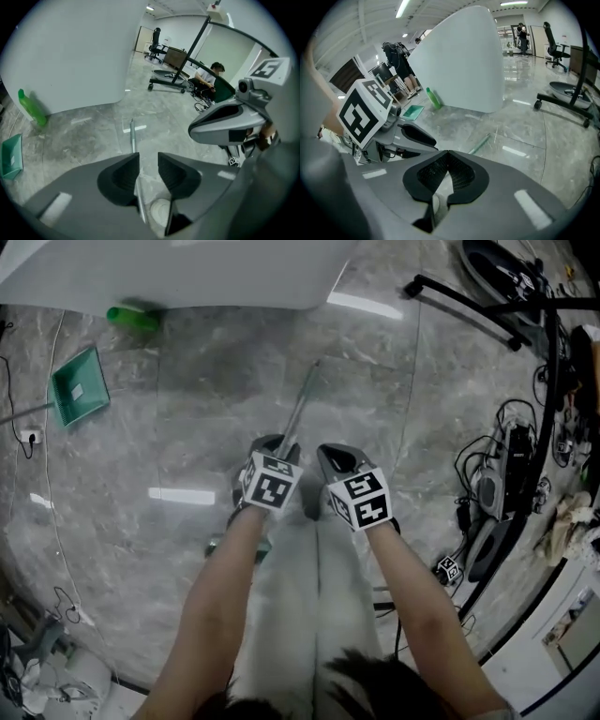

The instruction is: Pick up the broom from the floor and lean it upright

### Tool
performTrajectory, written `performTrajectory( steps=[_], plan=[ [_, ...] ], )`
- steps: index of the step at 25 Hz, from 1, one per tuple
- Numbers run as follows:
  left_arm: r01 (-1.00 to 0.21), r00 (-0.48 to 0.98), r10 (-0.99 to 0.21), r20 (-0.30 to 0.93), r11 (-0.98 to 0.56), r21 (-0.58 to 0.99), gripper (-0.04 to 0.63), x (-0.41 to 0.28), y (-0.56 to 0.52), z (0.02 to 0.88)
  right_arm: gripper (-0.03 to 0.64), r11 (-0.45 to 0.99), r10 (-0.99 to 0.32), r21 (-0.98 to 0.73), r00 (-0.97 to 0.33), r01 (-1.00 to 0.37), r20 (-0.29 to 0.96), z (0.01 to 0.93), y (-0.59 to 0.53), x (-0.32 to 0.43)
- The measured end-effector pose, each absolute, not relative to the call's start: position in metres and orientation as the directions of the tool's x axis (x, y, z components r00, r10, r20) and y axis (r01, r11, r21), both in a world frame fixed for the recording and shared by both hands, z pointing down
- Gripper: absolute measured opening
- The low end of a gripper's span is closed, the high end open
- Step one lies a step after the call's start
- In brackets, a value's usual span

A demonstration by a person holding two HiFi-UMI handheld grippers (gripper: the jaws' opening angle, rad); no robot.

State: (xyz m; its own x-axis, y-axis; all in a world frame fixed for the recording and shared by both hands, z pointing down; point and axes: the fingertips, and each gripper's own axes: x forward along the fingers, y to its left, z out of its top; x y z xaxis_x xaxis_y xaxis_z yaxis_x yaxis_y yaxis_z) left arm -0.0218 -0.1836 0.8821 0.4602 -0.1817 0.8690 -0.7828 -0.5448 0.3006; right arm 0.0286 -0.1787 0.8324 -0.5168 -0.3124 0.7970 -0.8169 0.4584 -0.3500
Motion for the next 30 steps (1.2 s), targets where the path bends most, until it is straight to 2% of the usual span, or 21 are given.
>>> performTrajectory(
  steps=[7,13,30],
  plan=[
    [-0.802,0.398,-0.154,0.905,-0.537,0.262,0.12,-0.025,-0.178,0.966,0.002,0.433,-0.321,-0.375,-0.529,-0.82,0.785,0.903,-0.182,0.027],
    [-0.815,0.344,-0.114,0.932,-0.529,0.236,0.12,-0.026,-0.164,1.015,0.002,0.429,-0.28,-0.385,-0.526,-0.817,0.803,0.95,-0.171,0.031],
    [-0.844,0.226,-0.12,0.967,-0.519,0.133,0.086,-0.024,-0.169,1.059,0.002,0.503,-0.256,-0.365,-0.538,-0.784,0.803,0.973,-0.194,0.05]
  ],
)
